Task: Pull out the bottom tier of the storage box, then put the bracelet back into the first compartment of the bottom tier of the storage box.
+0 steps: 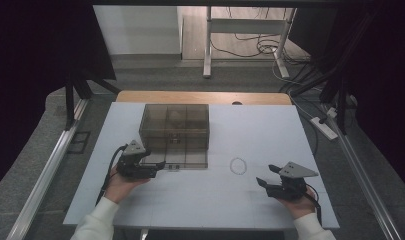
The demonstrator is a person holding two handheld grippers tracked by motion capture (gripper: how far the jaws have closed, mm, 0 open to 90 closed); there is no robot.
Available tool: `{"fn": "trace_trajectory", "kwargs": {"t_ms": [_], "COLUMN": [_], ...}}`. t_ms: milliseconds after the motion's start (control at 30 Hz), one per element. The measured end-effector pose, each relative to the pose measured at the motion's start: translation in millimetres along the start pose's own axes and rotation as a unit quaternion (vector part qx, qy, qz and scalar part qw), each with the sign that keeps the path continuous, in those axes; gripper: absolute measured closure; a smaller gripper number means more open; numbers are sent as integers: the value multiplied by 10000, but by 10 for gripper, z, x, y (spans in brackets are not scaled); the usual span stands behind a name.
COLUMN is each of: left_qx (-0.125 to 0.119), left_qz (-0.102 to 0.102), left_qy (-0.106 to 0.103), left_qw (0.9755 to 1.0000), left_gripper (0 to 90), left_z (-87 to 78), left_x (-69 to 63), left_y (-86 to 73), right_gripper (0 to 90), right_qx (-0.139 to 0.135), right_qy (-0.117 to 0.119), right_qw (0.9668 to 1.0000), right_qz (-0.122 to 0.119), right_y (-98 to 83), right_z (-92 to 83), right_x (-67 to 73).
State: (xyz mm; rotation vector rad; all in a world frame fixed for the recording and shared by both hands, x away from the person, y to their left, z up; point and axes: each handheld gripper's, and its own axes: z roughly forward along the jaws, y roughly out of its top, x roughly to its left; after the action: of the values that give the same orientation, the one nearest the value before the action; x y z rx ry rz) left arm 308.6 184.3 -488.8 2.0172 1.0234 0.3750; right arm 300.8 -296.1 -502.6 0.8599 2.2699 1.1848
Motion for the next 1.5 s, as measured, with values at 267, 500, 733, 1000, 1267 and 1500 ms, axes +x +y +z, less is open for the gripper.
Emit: {"fn": "trace_trajectory", "kwargs": {"t_ms": [267,500,733,1000,1267,1500], "left_qx": [55,143,256,314,394,407], "left_qz": [222,369,665,765,846,906], "left_qy": [-156,-361,-511,-607,-732,-814], "left_qw": [9996,9986,9961,9947,9929,9917], "left_gripper": [250,249,249,248,242,240], "left_z": [119,312,471,589,738,814], "left_x": [-137,-269,-455,-544,-639,-698], "left_y": [153,332,510,614,700,765], "right_gripper": [298,288,289,289,289,288], "right_qx": [-144,-76,-87,-48,-26,-32], "right_qy": [-125,-105,-110,-138,-187,-216], "right_qw": [9998,9998,9998,9999,9997,9996], "right_qz": [76,162,109,84,144,165], "right_y": [-90,-118,-107,-108,-128,-144], "right_z": [-203,-164,-173,-178,-186,-206], "right_x": [-59,-130,-125,-139,-168,-170]}}
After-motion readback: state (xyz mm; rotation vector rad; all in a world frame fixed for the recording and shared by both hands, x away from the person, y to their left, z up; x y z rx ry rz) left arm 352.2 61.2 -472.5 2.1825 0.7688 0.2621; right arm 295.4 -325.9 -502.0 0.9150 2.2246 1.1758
